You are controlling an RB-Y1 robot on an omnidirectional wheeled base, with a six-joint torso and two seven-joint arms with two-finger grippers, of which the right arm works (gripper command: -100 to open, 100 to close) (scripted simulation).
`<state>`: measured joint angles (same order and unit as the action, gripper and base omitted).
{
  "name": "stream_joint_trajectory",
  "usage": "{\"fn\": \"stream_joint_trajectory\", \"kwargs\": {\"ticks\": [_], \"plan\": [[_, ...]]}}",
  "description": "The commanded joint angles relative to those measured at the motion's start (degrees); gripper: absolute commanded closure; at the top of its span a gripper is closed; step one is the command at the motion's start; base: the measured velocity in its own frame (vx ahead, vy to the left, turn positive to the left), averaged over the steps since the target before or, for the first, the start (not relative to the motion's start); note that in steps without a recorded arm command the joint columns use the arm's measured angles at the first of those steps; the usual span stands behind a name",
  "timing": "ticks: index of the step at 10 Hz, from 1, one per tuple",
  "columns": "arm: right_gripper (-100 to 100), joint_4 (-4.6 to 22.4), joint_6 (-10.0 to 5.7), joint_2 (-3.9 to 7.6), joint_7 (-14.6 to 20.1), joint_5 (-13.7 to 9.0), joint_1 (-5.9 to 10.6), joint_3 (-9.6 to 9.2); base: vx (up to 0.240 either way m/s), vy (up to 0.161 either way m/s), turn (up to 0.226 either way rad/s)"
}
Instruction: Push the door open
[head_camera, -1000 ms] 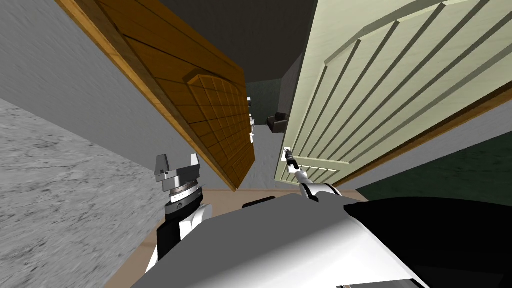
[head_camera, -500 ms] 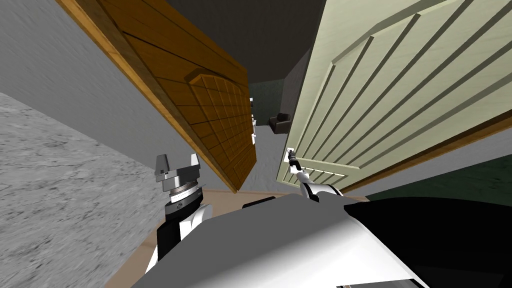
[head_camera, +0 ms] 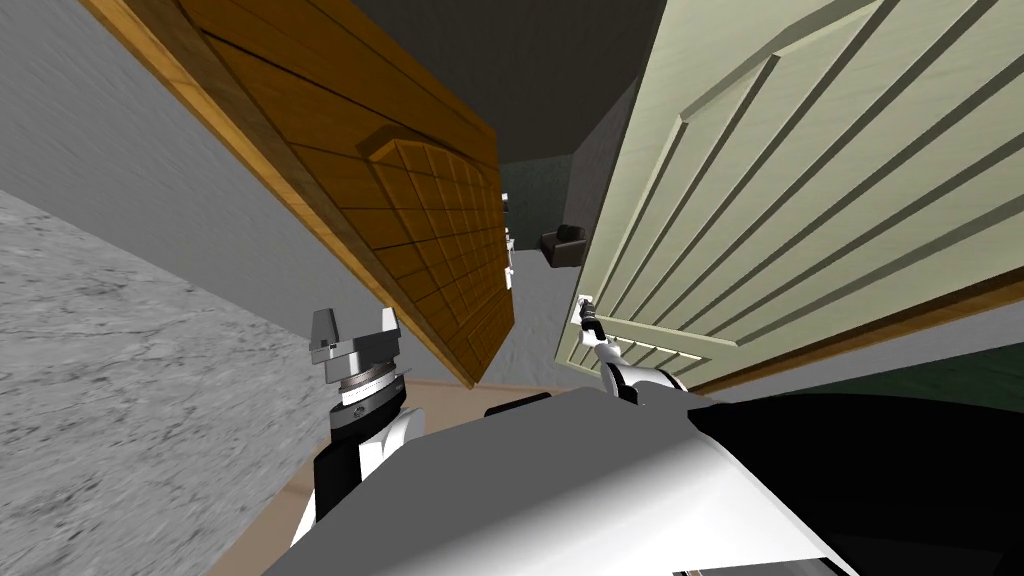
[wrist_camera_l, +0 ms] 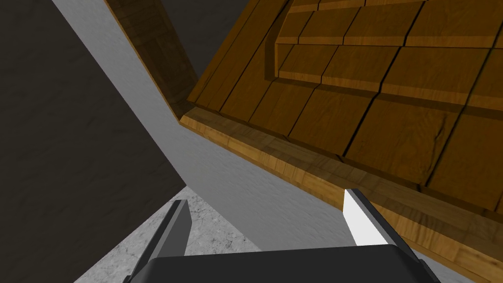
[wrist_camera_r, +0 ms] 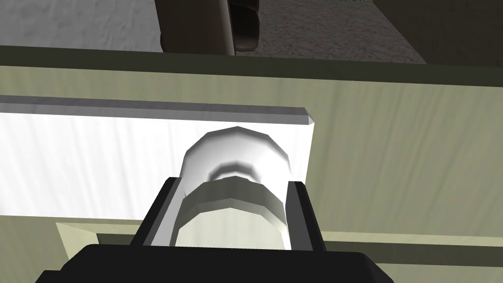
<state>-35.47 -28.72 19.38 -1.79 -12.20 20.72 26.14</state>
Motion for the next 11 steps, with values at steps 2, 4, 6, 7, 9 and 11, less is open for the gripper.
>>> {"fn": "stream_joint_trajectory", "kwargs": {"ticks": [2, 4, 6, 7, 9, 11], "plan": [[100, -0.31, 0.12, 0.62, -1.48, -0.47, -0.36, 3.08, 0.086, 0.003, 0.057], [100, -0.31, 0.12, 0.62, -1.48, -0.47, -0.36, 3.08, 0.046, -0.005, -0.002], [100, -0.14, 0.19, 0.71, -3.06, -0.89, -0.64, 6.18, 0.094, -0.006, 0.083], [100, -0.09, 0.21, 0.74, -3.56, -1.02, -0.72, 7.16, 0.091, -0.003, 0.069], [100, 0.01, 0.25, 0.79, -4.55, -1.28, -0.9, 9.12, 0.106, 0.001, 0.043], [100, 0.11, 0.29, 0.85, -5.47, -1.52, -1.06, 10.91, 0.111, -0.024, 0.043]]}}
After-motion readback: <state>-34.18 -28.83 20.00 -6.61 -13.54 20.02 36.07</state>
